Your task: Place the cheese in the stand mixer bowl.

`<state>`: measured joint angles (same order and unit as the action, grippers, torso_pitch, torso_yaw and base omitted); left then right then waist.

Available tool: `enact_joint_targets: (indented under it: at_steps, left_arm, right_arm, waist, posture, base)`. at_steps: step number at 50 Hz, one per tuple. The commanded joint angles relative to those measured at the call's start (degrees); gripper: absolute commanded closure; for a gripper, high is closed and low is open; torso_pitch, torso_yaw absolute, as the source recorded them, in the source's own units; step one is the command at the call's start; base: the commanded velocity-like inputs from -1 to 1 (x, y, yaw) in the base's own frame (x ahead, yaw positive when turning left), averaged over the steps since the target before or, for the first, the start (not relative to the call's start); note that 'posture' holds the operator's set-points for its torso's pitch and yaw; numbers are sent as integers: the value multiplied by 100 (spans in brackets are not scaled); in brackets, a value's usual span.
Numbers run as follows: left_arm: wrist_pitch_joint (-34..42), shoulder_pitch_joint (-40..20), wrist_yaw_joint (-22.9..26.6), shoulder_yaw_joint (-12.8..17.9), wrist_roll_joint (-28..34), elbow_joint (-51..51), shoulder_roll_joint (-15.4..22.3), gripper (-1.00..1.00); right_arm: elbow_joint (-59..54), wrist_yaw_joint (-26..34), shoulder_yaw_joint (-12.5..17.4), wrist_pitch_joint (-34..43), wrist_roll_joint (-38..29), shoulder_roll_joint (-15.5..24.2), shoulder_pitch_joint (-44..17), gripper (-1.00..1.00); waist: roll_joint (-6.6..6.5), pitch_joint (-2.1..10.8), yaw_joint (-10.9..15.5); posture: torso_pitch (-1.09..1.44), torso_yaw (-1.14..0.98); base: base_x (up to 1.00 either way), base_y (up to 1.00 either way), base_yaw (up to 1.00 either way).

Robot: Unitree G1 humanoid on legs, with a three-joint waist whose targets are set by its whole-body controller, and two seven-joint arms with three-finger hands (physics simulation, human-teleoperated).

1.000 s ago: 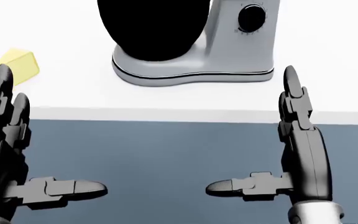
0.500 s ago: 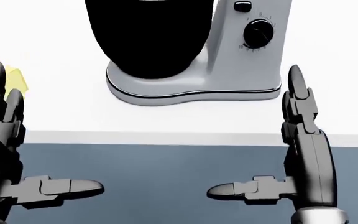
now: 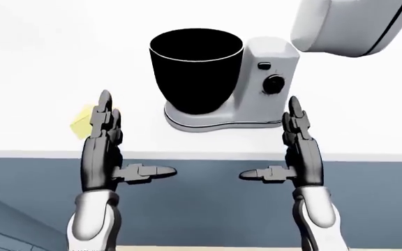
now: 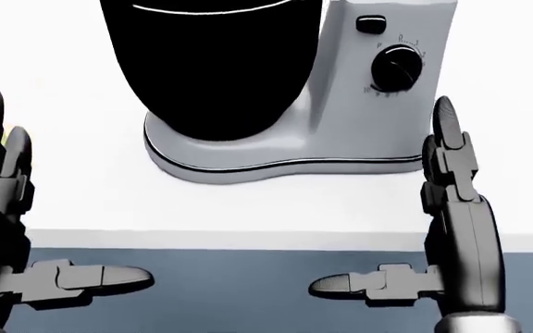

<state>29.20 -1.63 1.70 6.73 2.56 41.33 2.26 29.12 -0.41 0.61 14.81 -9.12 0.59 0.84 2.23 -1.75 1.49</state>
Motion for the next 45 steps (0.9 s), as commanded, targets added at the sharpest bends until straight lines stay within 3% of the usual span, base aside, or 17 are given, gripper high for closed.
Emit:
enact_joint_targets:
  at_steps: [1, 7, 18, 34, 42, 45]
  left_arm:
    - [-136, -60, 3, 22, -4, 139, 35, -100]
    - [-100, -63, 10, 49, -9, 191, 44, -100]
    - [-86, -58, 15, 93, -32, 231, 49, -100]
    - [-20, -174, -3, 190, -87, 219, 103, -100]
    - [405, -514, -43, 403, -165, 459, 279, -100]
    - [596, -663, -40, 612, -248, 611, 399, -100]
  right_arm:
    - [126, -38, 6, -125, 11, -8, -46, -100]
    - [354, -87, 0, -196, 32, -41, 292, -100]
    - [885, -107, 79, -249, 35, -65, 734, -100]
    - [1438, 87, 389, 9, 1, -87, 822, -100]
    - [1560, 110, 418, 1, -17, -125, 897, -100]
    - [1537, 121, 408, 31, -32, -113, 849, -100]
  waist:
    - [-36, 61, 6]
    - [-190, 167, -67]
    - [-191, 192, -109]
    - [-205, 161, -120]
    - [-221, 154, -119]
    - [-229, 162, -124]
  posture:
    - [0, 0]
    - [0, 0]
    - [0, 0]
    - [0, 0]
    - [0, 0]
    - [0, 0]
  base:
    - [0, 0, 0]
    - [0, 0, 0]
    - [0, 0, 0]
    - [0, 0, 0]
    - [0, 0, 0]
    - [0, 0, 0]
